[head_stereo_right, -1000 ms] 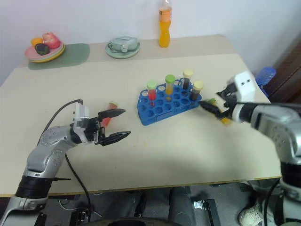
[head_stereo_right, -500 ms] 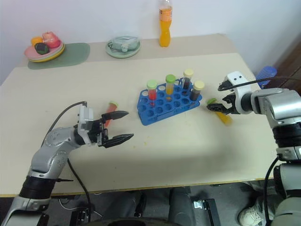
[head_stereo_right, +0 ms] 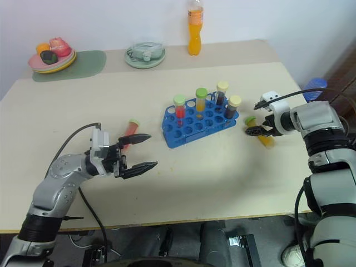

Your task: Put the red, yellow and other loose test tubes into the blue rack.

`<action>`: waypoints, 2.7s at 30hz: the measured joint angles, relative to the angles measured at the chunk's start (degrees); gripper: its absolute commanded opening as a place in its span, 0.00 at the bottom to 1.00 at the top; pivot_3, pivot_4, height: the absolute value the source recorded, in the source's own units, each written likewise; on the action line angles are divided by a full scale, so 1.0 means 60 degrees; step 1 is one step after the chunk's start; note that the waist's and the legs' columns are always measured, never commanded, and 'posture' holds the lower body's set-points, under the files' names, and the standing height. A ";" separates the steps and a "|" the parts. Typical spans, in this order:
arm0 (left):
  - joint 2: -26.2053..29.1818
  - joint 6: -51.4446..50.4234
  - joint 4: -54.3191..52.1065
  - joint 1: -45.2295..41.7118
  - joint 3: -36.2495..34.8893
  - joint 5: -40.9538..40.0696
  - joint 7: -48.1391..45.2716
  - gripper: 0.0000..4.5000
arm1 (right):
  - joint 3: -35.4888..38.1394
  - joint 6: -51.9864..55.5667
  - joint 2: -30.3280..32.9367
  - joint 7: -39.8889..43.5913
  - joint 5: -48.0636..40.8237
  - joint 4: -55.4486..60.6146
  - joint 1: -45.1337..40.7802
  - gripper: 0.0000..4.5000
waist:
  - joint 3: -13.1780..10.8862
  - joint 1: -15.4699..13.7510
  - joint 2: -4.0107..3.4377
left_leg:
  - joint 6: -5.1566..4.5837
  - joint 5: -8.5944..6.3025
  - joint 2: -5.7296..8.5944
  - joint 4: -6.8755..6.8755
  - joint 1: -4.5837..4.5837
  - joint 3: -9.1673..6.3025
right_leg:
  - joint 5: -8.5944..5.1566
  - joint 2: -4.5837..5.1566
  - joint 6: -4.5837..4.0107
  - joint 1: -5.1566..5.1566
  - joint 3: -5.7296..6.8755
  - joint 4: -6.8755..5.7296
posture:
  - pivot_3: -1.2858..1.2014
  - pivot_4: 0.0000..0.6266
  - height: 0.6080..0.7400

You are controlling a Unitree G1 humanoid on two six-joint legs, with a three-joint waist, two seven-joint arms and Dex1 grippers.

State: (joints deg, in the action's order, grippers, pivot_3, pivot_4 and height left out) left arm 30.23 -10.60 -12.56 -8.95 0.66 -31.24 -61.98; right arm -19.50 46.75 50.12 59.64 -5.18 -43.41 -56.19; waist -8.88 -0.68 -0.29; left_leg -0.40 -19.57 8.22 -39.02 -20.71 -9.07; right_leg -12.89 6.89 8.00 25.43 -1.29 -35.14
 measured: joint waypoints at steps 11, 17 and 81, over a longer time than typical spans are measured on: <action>0.0061 -0.0093 -0.0275 0.0071 -0.0009 -0.0072 0.0187 1.00 | -0.0233 -0.1316 -0.0708 0.0657 0.1549 -0.1810 -0.0968 0.48 | 0.0000 0.0024 0.0000 | 0.0002 0.0000 -0.0001 0.0001 0.0002 -0.0001 | 0.0000 -0.0003 0.0000 0.0002 0.0000 -0.0003 | 0.52 0.24 1.00; 0.0058 -0.0245 -0.0501 0.0293 -0.0009 -0.0097 0.0407 1.00 | -0.0284 -0.1776 -0.0706 0.1026 0.2051 -0.1788 -0.0915 0.48 | 0.0001 0.0002 0.0000 | 0.0002 0.0000 -0.0001 -0.0003 0.0003 -0.0001 | 0.0000 -0.0003 0.0000 -0.0002 0.0000 -0.0004 | 0.52 0.24 1.00; -0.0149 -0.0257 0.0021 -0.0160 0.0038 -0.0103 0.0201 1.00 | 0.0585 -0.1674 -0.0647 0.1656 0.2479 0.1242 0.0774 0.19 | 0.0011 0.0174 0.0016 | 0.0003 -0.0001 -0.0004 -0.0003 0.0027 0.0005 | 0.0002 -0.0004 -0.0003 -0.0019 -0.0002 -0.0009 | 0.52 0.24 1.00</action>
State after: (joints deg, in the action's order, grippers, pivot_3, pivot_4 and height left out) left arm 29.33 -12.14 -12.43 -9.91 0.89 -31.86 -60.77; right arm -15.99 36.70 46.24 69.57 9.70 -35.96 -51.54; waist -8.81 0.36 -0.19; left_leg -0.38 -19.57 8.20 -39.04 -20.54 -9.04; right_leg -12.88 6.86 7.98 25.31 -1.30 -35.19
